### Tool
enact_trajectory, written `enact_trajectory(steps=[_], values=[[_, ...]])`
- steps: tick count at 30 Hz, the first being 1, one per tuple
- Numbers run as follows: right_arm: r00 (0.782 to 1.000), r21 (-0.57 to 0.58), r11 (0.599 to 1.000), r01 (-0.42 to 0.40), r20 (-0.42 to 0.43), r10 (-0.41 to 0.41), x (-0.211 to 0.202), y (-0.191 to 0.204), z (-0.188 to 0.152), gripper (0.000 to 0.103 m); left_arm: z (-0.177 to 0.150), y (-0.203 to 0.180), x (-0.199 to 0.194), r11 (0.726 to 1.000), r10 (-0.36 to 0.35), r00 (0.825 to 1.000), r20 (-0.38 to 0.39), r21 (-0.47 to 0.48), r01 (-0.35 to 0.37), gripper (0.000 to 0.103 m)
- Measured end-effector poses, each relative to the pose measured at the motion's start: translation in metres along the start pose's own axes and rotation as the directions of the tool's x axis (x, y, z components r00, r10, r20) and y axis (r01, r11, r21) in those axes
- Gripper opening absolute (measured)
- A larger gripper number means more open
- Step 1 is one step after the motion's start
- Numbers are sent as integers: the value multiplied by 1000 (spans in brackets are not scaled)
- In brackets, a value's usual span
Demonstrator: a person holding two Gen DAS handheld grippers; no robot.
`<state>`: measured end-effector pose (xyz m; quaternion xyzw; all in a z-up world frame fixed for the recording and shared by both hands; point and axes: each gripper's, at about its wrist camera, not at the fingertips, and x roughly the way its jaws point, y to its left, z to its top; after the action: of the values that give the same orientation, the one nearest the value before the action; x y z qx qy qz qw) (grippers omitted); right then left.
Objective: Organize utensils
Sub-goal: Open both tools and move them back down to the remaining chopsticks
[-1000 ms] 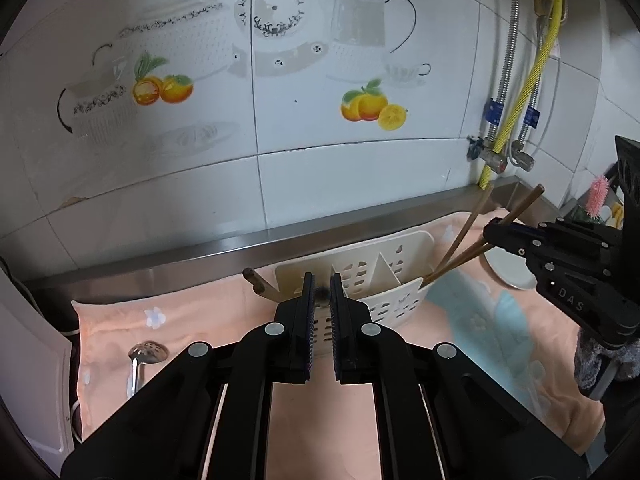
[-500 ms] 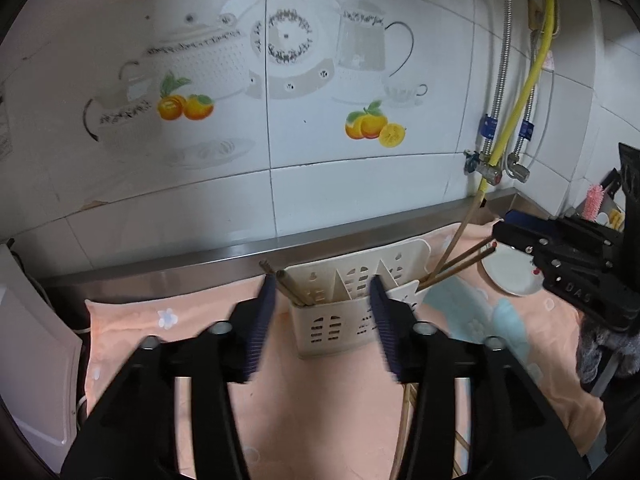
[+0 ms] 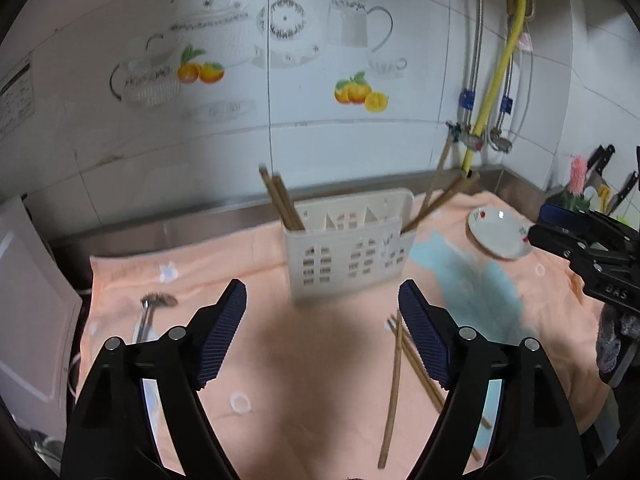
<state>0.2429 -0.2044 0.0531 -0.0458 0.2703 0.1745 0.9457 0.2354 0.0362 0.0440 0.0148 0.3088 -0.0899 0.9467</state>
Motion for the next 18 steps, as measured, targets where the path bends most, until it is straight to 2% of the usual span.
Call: enact_trajectory(steps=[9, 18], values=[[996, 16, 1000, -11, -90, 12, -4, 10, -70, 60, -52, -6, 8, 1000, -1, 998, -63, 1, 1, 86], [985, 7, 1000, -21, -173, 22, 1, 29, -132, 60, -95, -9, 18, 1000, -10, 992, -122, -8, 9, 86]])
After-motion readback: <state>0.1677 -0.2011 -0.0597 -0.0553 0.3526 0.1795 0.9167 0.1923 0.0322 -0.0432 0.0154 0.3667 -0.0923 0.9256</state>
